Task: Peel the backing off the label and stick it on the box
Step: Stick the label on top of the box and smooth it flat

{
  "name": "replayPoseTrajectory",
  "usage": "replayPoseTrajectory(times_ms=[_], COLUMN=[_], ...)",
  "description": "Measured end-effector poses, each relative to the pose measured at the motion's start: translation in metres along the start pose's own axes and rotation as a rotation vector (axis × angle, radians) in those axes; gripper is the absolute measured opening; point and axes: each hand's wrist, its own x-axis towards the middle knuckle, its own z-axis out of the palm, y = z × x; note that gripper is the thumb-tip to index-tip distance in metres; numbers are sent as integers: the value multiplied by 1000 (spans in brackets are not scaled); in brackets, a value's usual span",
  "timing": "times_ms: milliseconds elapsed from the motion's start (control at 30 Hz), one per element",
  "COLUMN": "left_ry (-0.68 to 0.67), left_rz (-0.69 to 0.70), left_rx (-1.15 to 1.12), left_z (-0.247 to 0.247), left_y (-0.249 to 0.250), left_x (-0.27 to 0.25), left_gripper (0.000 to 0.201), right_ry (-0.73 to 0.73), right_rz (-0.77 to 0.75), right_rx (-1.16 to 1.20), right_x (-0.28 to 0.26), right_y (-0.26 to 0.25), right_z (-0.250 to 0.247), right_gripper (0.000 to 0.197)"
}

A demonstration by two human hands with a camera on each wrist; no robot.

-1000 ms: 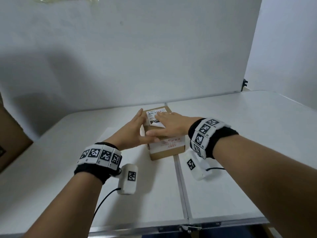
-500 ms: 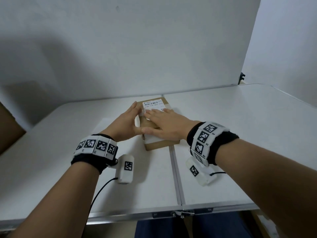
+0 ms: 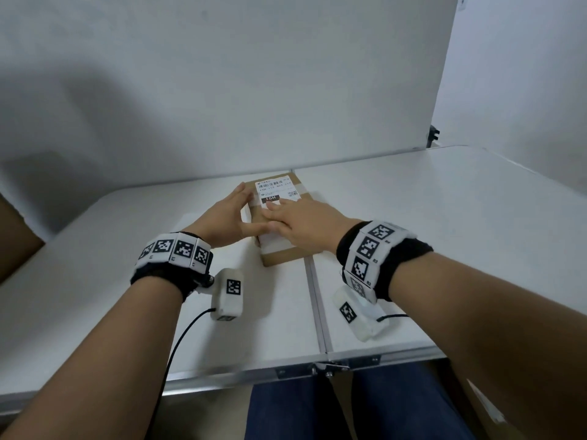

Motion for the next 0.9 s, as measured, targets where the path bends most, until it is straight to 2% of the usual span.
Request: replayPoseTrajectory(times_ms=[133,367,533,767,900], left_ry=[-8,-1,7,-27,-40], left_rz=[-20,49,78,67,50], left_rx=[-6,-29,-89,-131,-134], left_z=[0,-1,-1,2,3], left_y=[-1,5,6,1,0], left_x=[-1,-2,-4,-2,-3], left_gripper=[99,80,77,80,87], right_ry=[49,100,103,164,250], right_rz=[11,-14,81,179,208], right_rx=[-96,-221,-186,-150,-97], right_x=[-2,-8,-12,-13,-14], right_y=[-10,-13,-17,-13,-11], right_z=[3,-2,-9,-16,-15], right_gripper=[38,30,22,32,33])
